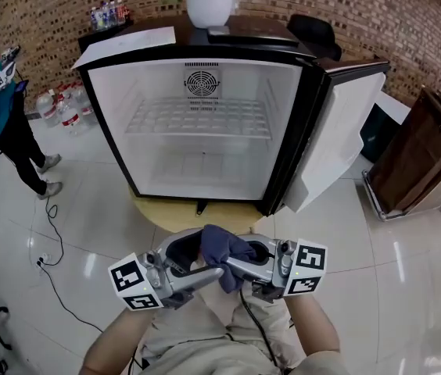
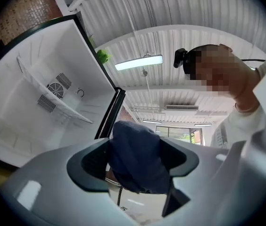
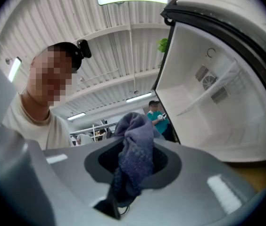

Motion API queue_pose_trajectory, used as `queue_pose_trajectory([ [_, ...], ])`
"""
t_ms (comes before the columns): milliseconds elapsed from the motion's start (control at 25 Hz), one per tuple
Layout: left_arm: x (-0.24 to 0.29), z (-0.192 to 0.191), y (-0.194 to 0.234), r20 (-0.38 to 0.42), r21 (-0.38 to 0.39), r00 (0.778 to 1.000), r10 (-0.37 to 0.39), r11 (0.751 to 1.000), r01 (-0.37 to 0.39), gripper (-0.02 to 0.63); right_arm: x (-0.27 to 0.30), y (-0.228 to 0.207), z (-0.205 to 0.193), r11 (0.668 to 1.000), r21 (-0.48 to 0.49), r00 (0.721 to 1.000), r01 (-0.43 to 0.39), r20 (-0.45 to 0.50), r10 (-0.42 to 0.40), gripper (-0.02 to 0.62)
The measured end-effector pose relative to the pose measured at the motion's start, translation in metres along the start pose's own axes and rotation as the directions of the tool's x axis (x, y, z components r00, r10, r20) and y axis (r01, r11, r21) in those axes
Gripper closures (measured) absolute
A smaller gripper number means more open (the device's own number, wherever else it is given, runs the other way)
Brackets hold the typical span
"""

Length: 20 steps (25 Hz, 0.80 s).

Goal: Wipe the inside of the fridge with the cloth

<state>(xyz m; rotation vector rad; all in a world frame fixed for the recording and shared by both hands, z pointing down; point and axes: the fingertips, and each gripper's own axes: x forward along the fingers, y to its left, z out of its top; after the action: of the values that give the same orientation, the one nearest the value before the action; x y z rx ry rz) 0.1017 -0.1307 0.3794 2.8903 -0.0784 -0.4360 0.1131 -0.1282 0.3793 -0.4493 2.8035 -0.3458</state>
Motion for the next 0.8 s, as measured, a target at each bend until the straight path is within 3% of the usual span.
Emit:
queue_pose_trajectory([
  [80,0.003,-0.003,0.0,0.022,-0.019,1.0,-0.014,1.0,0.015,0.324,-0.001,-0.001,-0.006,1.0,0.027,1.0,-0.005,-0.011,0.006,0.515],
  [200,0.001,-0.001,0.009,0.096,-0.106,0.995,-0.008,0.994,0.018,0.373,-0.005,-0.003,-0.01,0.997,0.073,1.0,-0.007,-0.022,0.009,0.515],
  [240,0.0,-0.001,0.014,0.12,-0.144,0.993,0.001,0.989,0.017,0.435,-0.006,-0.005,-0.012,0.997,0.075,0.999,0.002,-0.032,0.0,0.514],
  [320,0.002,-0.003,0.022,0.146,-0.189,0.989,0.024,0.982,0.004,0.482,-0.009,-0.009,-0.014,0.998,0.046,0.998,0.046,-0.056,-0.043,0.511],
  [440,0.005,-0.005,0.023,0.164,-0.172,0.985,0.058,0.985,-0.03,0.503,-0.015,-0.013,-0.016,0.995,-0.025,0.993,0.093,-0.076,-0.095,0.495],
  [560,0.0,0.008,0.025,0.251,-0.183,0.964,0.082,0.982,-0.036,0.511,-0.023,-0.009,-0.018,0.996,-0.055,0.994,0.072,-0.083,-0.076,0.366],
  [640,-0.006,0.018,0.03,0.291,-0.188,0.952,0.1,0.981,-0.045,0.512,-0.029,-0.006,-0.016,0.994,-0.076,0.995,0.076,-0.058,-0.08,0.357],
  [800,-0.005,0.019,0.03,0.269,-0.164,0.958,0.099,0.985,-0.056,0.514,-0.038,-0.003,-0.001,0.986,-0.111,0.992,0.125,0.046,-0.12,0.359],
])
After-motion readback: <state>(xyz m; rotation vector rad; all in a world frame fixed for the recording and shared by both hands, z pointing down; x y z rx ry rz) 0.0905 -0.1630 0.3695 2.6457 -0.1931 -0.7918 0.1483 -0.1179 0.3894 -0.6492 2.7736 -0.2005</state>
